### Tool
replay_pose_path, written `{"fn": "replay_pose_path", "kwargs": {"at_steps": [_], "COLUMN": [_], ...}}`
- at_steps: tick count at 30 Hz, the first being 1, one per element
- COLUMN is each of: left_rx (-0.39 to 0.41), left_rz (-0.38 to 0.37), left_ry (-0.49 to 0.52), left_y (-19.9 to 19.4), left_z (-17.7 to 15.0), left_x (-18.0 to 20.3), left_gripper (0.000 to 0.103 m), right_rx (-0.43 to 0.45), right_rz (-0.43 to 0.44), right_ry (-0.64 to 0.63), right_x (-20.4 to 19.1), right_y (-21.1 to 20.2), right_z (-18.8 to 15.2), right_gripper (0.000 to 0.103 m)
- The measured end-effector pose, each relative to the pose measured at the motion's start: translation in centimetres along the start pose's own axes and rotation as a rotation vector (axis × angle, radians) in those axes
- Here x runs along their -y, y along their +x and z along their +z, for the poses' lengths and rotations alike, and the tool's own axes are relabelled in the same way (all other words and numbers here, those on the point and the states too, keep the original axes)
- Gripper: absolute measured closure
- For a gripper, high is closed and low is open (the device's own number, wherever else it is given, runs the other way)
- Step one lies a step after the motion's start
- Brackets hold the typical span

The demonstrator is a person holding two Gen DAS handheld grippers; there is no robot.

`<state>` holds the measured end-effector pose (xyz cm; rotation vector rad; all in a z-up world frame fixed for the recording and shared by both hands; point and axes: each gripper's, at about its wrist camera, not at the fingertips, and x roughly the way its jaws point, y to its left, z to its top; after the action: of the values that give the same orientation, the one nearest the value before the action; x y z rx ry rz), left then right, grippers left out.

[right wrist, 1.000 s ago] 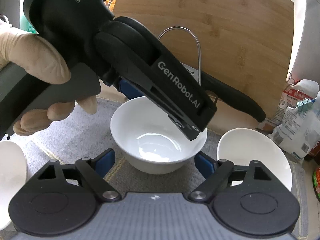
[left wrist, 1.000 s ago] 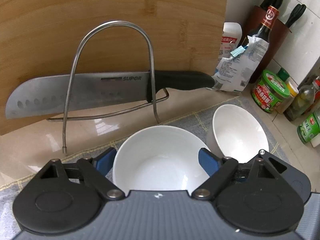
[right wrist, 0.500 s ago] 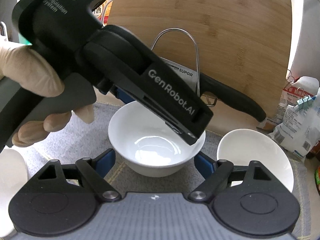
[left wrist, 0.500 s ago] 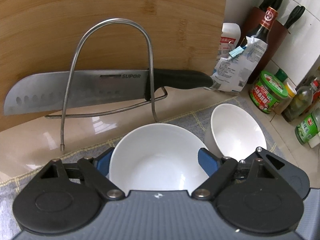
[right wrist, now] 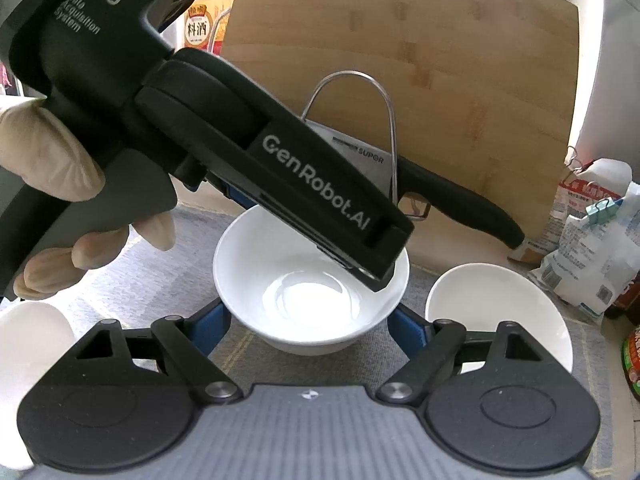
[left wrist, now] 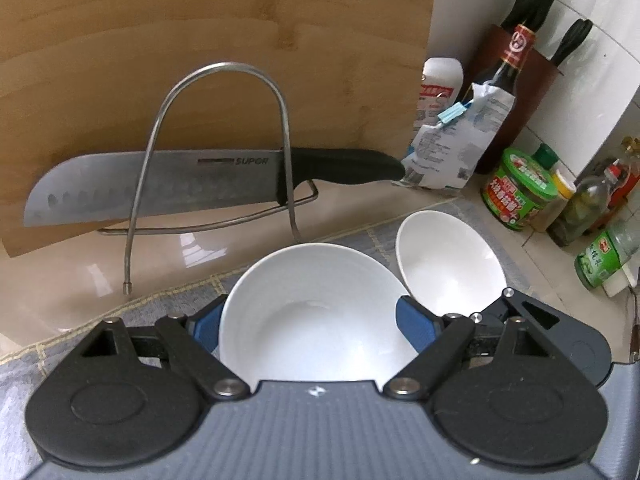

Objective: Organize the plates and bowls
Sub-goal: 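Carry the held bowl with the left tool over the first bowl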

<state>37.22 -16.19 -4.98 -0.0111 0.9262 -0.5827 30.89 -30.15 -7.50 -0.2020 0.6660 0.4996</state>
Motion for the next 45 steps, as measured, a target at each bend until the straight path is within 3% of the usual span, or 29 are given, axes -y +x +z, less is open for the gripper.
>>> {"fn": "replay_pose_path", "kwargs": {"at_steps": [23, 45], "left_rx": [0.075, 0.137], "left_rz": [0.035, 0.119], "left_ry": [-0.009, -0.072], "left_y": [-7.1, -13.4], "left_z": [-2.5, -8.3], "left_x": [2.0, 2.9], "left_gripper": [0.016, 0.016], "right_rx": [0.049, 0.067], "right_rz": [0.054, 0.167], "right_ry": [-0.050, -0.150], "right_x": [-3.1, -7.4], "right_y": [-6.1, -10.3], "right_z": [0.6, -0.6], "right_gripper": [0.014, 0.014]}}
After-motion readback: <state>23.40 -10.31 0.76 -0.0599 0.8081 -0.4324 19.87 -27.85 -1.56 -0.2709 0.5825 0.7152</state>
